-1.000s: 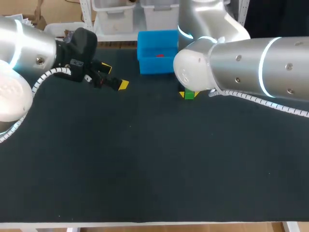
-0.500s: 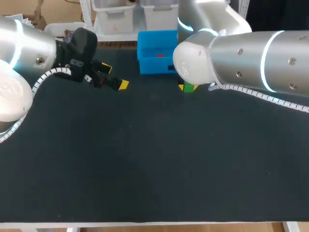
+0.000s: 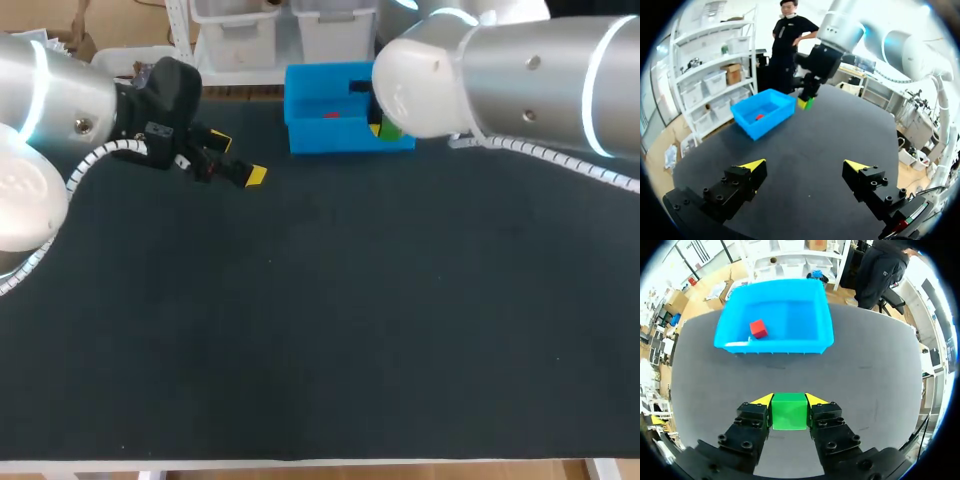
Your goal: Use the left arm to pick the red cube and place it into the blue plastic box first, then use the right arm to grasp the green cube and put it into the same blue plastic box after the first action is fully finished.
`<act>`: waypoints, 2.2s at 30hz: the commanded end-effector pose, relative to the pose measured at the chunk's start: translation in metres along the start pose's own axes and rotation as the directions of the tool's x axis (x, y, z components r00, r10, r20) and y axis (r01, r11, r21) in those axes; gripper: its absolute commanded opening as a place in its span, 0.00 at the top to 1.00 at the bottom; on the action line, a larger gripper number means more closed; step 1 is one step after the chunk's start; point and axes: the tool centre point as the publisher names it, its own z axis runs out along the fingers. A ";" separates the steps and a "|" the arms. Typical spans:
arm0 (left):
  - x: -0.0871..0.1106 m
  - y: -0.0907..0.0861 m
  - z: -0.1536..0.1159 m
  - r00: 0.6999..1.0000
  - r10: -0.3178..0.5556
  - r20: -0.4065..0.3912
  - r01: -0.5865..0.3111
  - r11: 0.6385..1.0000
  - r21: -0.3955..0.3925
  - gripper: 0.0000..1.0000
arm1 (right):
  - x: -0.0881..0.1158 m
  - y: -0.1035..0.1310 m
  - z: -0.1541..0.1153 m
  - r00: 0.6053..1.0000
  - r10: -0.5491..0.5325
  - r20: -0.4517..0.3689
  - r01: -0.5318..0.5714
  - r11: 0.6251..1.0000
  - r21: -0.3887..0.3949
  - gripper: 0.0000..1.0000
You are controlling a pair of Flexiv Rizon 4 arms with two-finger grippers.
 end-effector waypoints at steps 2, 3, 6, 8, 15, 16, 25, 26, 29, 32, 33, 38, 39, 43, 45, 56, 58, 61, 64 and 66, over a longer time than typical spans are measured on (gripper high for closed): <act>0.003 0.002 0.000 1.000 0.004 0.012 -0.004 1.000 0.007 0.00 | 0.008 -0.005 -0.021 0.997 0.001 0.077 0.000 1.000 -0.013 1.00; 0.003 0.002 0.000 1.000 0.004 0.012 -0.004 1.000 0.007 0.00 | 0.008 -0.004 -0.025 0.996 -0.002 0.090 0.003 1.000 -0.016 1.00; 0.003 0.002 0.000 1.000 0.004 0.012 -0.004 1.000 0.007 0.00 | 0.005 -0.003 -0.033 0.990 -0.004 0.139 0.011 0.999 -0.049 1.00; 0.003 0.002 0.000 1.000 0.004 0.012 -0.004 1.000 0.007 0.00 | 0.002 -0.003 -0.037 0.981 -0.018 0.194 0.023 0.999 -0.023 1.00; 0.003 0.002 0.000 1.000 0.004 0.012 -0.004 1.000 0.007 0.00 | 0.002 -0.003 -0.038 0.977 -0.022 0.211 0.030 0.999 -0.035 1.00; 0.003 0.002 0.000 1.000 0.004 0.012 -0.004 1.000 0.007 0.00 | 0.002 -0.003 -0.038 0.977 -0.022 0.211 0.030 0.999 -0.035 1.00; 0.003 0.002 0.000 1.000 0.004 0.012 -0.004 1.000 0.007 0.00 | 0.002 -0.003 -0.038 0.977 -0.022 0.211 0.030 0.999 -0.035 1.00; 0.003 0.002 0.000 1.000 0.004 0.012 -0.004 1.000 0.007 0.00 | 0.002 -0.003 -0.038 0.977 -0.022 0.211 0.030 0.999 -0.035 1.00; 0.003 0.002 0.000 1.000 0.004 0.012 -0.004 1.000 0.007 0.00 | 0.002 -0.003 -0.038 0.977 -0.022 0.211 0.030 0.999 -0.035 1.00; 0.003 0.002 0.000 1.000 0.004 0.012 -0.004 1.000 0.007 0.00 | -0.005 -0.004 -0.033 0.980 -0.010 0.198 0.020 0.999 -0.048 1.00; 0.003 0.002 0.000 1.000 0.004 0.012 -0.004 1.000 0.007 0.00 | -0.008 -0.004 -0.032 0.980 -0.009 0.198 0.019 0.999 -0.048 1.00; 0.003 0.002 0.000 1.000 0.004 0.012 -0.004 1.000 0.007 0.00 | -0.027 -0.003 -0.019 0.980 -0.002 0.197 0.012 0.999 -0.049 1.00; 0.003 0.002 0.000 1.000 0.004 0.012 -0.004 1.000 0.007 0.00 | -0.029 -0.003 -0.018 0.981 0.003 0.194 0.009 0.998 -0.057 1.00; 0.003 0.002 0.000 1.000 0.004 0.012 -0.004 1.000 0.007 0.00 | -0.044 0.000 -0.005 0.981 0.000 0.194 0.011 0.998 -0.058 1.00; 0.003 0.002 0.000 1.000 0.004 0.012 -0.004 1.000 0.007 0.00 | -0.053 0.001 0.000 0.981 0.004 0.192 0.008 0.998 -0.065 1.00; 0.003 0.002 0.000 1.000 0.004 0.012 -0.004 1.000 0.007 0.00 | -0.092 0.008 0.016 0.977 0.014 0.214 0.005 0.996 -0.090 1.00; 0.003 0.002 0.000 1.000 0.004 0.012 -0.004 1.000 0.007 0.00 | -0.098 0.009 0.019 0.976 0.012 0.216 0.007 0.996 -0.087 1.00; 0.003 0.002 0.000 1.000 0.004 0.012 -0.004 1.000 0.007 0.00 | -0.105 0.009 0.024 0.976 0.013 0.217 0.006 0.996 -0.087 1.00; 0.003 0.002 0.000 1.000 0.004 0.012 -0.004 1.000 0.007 0.00 | -0.112 0.009 0.028 0.975 0.016 0.220 0.004 0.996 -0.089 1.00; 0.003 0.002 0.000 1.000 0.004 0.012 -0.004 1.000 0.007 0.00 | -0.116 0.009 0.029 0.975 0.016 0.224 0.005 0.996 -0.092 1.00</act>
